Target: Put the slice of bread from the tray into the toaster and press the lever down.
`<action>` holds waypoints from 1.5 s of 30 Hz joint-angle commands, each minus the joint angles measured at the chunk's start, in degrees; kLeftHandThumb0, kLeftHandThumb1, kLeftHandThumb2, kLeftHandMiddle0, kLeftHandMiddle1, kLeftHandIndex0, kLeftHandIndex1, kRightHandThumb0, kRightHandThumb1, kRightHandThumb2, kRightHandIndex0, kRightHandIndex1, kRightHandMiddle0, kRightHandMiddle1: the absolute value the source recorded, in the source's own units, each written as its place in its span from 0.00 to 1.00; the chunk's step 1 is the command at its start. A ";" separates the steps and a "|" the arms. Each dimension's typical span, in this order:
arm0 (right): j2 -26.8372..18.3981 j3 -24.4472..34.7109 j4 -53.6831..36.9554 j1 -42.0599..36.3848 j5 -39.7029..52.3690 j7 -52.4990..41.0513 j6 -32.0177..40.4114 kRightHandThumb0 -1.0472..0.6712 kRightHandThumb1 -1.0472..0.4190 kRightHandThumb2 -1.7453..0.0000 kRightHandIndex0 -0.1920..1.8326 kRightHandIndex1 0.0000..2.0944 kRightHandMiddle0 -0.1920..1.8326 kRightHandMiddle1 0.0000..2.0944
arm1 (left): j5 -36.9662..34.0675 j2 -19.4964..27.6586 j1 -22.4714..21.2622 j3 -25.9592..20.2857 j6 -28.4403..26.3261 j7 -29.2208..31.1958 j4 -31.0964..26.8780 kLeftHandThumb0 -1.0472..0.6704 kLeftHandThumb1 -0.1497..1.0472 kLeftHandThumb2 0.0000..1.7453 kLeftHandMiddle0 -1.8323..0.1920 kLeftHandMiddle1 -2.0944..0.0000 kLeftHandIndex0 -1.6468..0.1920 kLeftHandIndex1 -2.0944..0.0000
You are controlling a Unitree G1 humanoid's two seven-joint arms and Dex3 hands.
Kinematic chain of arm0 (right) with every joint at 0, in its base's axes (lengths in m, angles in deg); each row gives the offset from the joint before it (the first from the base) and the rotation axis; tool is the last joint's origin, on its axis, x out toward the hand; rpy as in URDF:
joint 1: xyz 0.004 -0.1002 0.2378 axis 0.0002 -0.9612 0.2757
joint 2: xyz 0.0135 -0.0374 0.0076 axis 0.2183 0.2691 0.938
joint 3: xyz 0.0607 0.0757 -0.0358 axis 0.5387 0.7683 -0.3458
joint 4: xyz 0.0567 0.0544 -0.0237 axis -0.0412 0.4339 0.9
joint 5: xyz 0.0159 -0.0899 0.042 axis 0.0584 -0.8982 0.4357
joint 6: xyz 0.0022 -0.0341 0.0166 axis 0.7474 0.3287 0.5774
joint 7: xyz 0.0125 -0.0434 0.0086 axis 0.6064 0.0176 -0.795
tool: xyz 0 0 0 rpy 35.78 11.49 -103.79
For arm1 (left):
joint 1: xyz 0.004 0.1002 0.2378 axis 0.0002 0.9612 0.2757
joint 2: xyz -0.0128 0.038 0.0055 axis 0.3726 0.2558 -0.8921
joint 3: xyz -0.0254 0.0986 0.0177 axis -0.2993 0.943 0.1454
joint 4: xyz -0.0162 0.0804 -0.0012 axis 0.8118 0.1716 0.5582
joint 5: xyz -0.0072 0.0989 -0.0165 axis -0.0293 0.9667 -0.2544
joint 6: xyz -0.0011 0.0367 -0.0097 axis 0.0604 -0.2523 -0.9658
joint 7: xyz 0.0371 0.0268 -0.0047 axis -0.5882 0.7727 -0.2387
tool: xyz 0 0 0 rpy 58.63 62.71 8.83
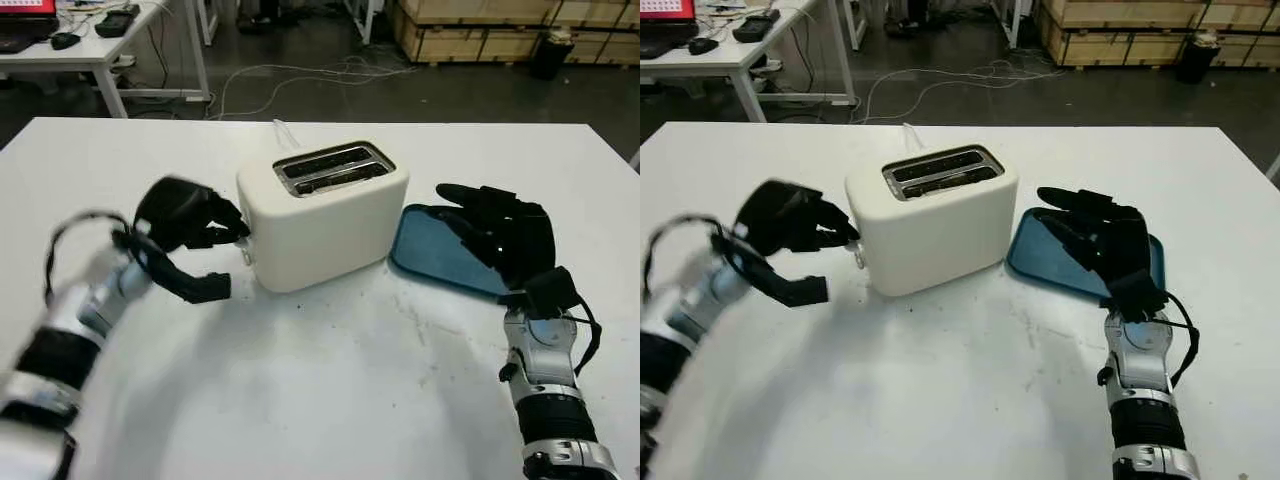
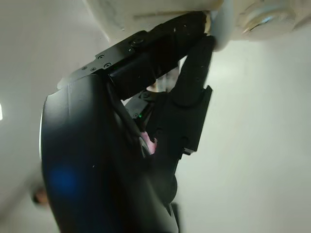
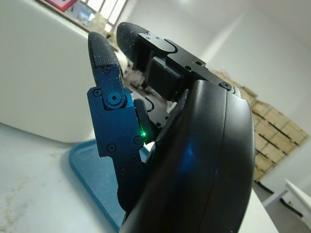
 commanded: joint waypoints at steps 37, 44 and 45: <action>-0.97 -0.47 -1.95 0.09 0.20 -1.16 2.78 0.31 0.11 1.00 0.66 0.05 0.62 0.00 | 5.76 -13.97 -2.17 20.10 -1.18 2.47 16.70 0.45 0.89 0.03 0.53 0.34 0.27 1.00; -1.50 -0.39 -1.40 0.90 0.20 -1.65 2.40 0.32 0.11 1.00 0.66 0.05 0.62 0.00 | 4.07 -16.23 -2.33 21.45 0.64 0.29 20.96 0.47 0.89 0.06 0.51 0.44 0.29 1.00; -1.46 -0.48 -0.81 1.07 0.47 -2.18 1.87 0.31 0.11 1.00 0.66 0.05 0.63 0.00 | 4.02 -15.93 -2.91 21.58 0.59 0.20 21.31 0.47 0.89 0.05 0.51 0.45 0.29 1.00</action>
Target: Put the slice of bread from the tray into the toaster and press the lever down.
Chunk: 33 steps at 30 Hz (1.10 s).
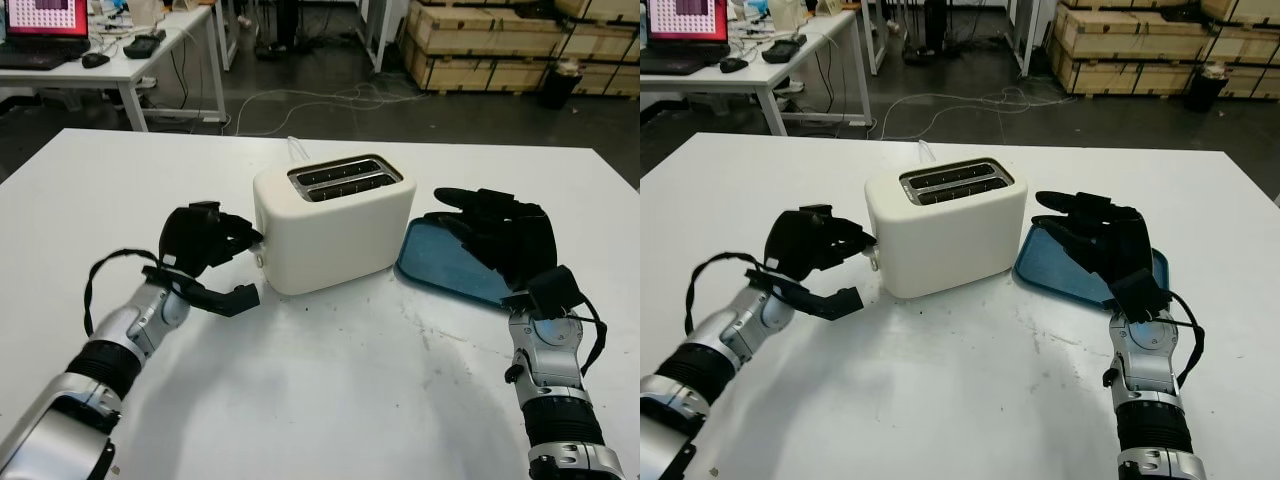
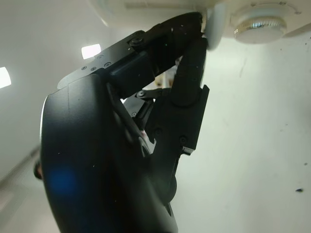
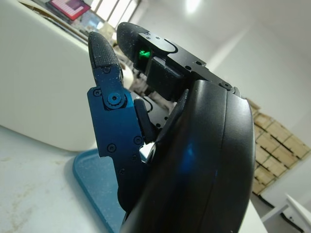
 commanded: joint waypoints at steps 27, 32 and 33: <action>-0.56 0.08 0.06 0.75 0.52 -1.59 1.28 0.30 0.10 1.00 0.66 0.05 0.63 0.00 | 1.02 -7.12 2.16 10.74 2.84 9.40 0.01 0.47 0.89 0.05 0.53 0.35 0.28 0.99; -0.38 0.18 0.75 0.85 1.19 -2.17 0.86 0.31 0.11 1.00 0.67 0.05 0.63 0.00 | -2.36 -0.85 4.84 6.17 0.35 12.49 -9.96 0.47 0.89 0.05 0.54 0.29 0.28 1.00; -0.42 0.13 0.82 0.82 0.94 -2.08 0.67 0.30 0.10 1.00 0.67 0.05 0.63 0.00 | -2.45 0.66 5.42 5.03 0.24 12.66 -11.84 0.48 0.89 0.05 0.54 0.29 0.28 1.00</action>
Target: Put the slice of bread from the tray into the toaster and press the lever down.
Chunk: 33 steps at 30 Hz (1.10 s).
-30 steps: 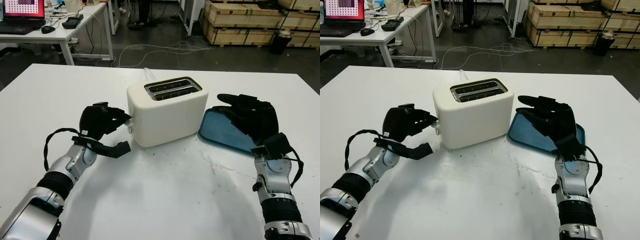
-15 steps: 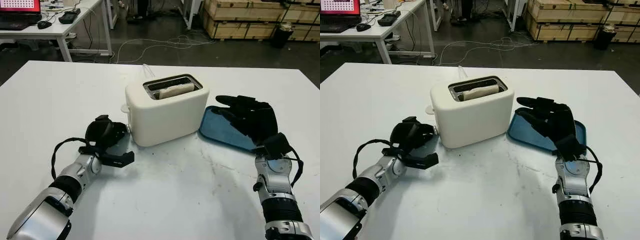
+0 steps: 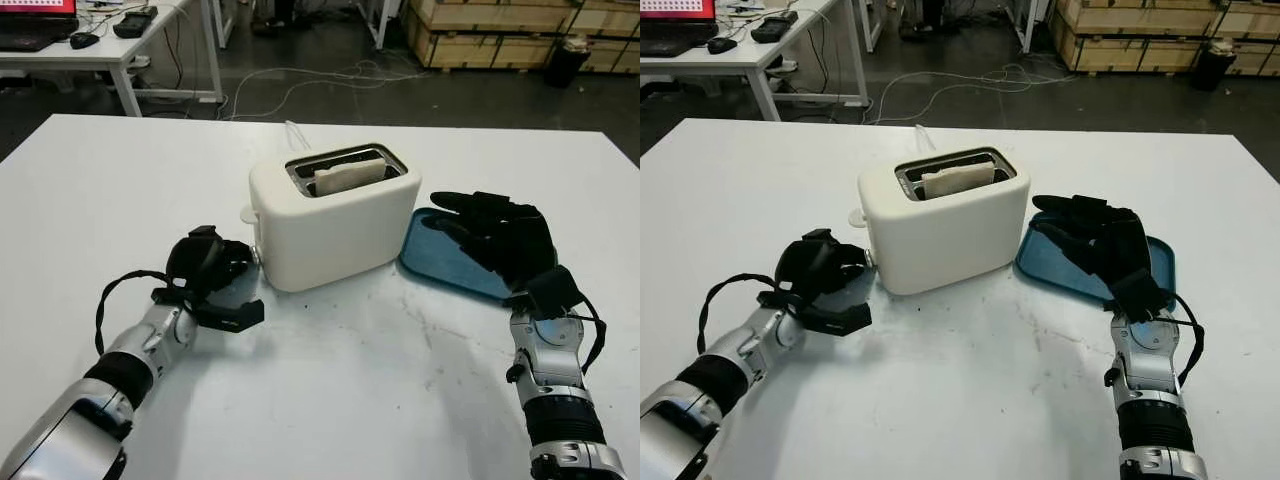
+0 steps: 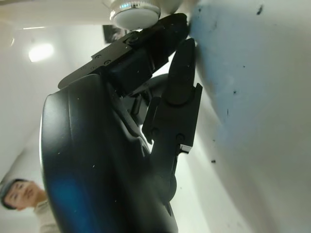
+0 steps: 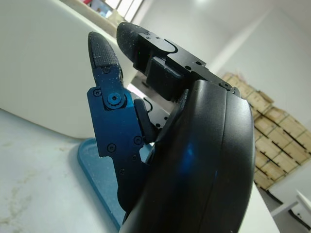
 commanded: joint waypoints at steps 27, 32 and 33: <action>-0.39 -0.30 -0.42 0.64 -0.59 0.93 0.10 0.29 0.10 1.00 0.67 0.06 0.63 0.00 | -7.71 23.88 -4.29 -25.68 5.14 34.45 -34.11 0.42 0.78 0.00 0.42 0.45 0.21 0.99; -0.39 -0.31 -1.00 0.58 -0.26 0.68 0.88 0.30 0.10 1.00 0.67 0.06 0.63 0.00 | -7.27 22.37 -8.18 -23.80 6.80 37.93 -33.07 0.42 0.75 0.00 0.41 0.42 0.20 0.99; -0.46 -0.36 -1.11 0.56 -0.59 0.94 0.97 0.30 0.10 1.00 0.67 0.06 0.63 0.00 | -7.06 21.99 -8.57 -23.42 7.29 38.16 -32.79 0.42 0.75 0.00 0.41 0.42 0.20 0.99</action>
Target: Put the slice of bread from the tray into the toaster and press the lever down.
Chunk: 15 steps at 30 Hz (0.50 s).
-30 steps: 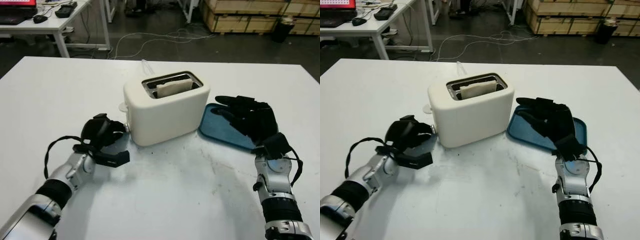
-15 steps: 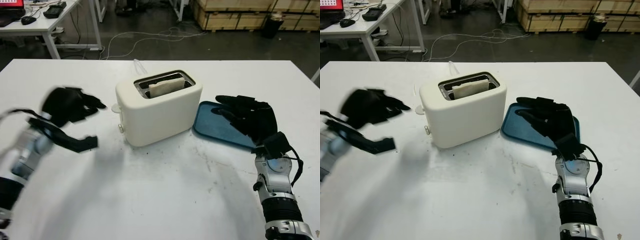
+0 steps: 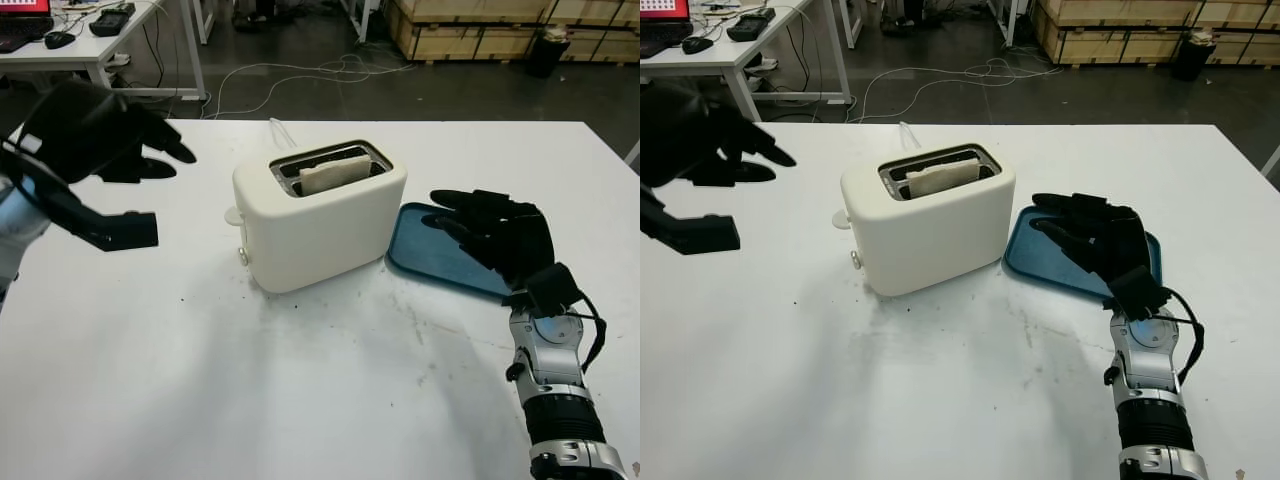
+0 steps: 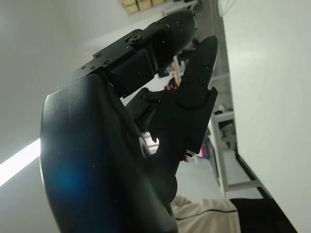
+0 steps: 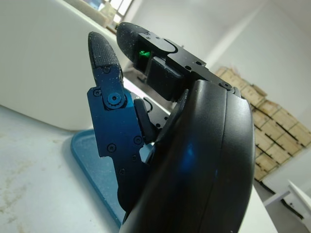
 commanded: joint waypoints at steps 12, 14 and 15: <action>-0.45 -0.37 -0.60 0.73 -0.77 0.58 -0.03 0.31 0.10 1.00 0.66 0.06 0.63 0.00 | 2.38 -4.83 -5.60 6.90 6.20 4.62 6.54 0.40 0.74 0.00 0.42 0.32 0.17 0.99; -0.46 -0.34 -0.68 0.66 -0.85 0.69 0.01 0.31 0.10 1.00 0.66 0.06 0.63 0.00 | 2.97 -4.92 -5.61 7.32 6.69 4.75 6.84 0.39 0.74 0.00 0.42 0.32 0.17 0.99; -0.46 -0.27 -0.50 0.68 -0.57 0.46 -0.12 0.30 0.10 1.00 0.66 0.06 0.63 0.00 | 3.25 -4.94 -5.61 7.57 6.68 5.02 6.87 0.39 0.75 0.00 0.43 0.32 0.17 1.00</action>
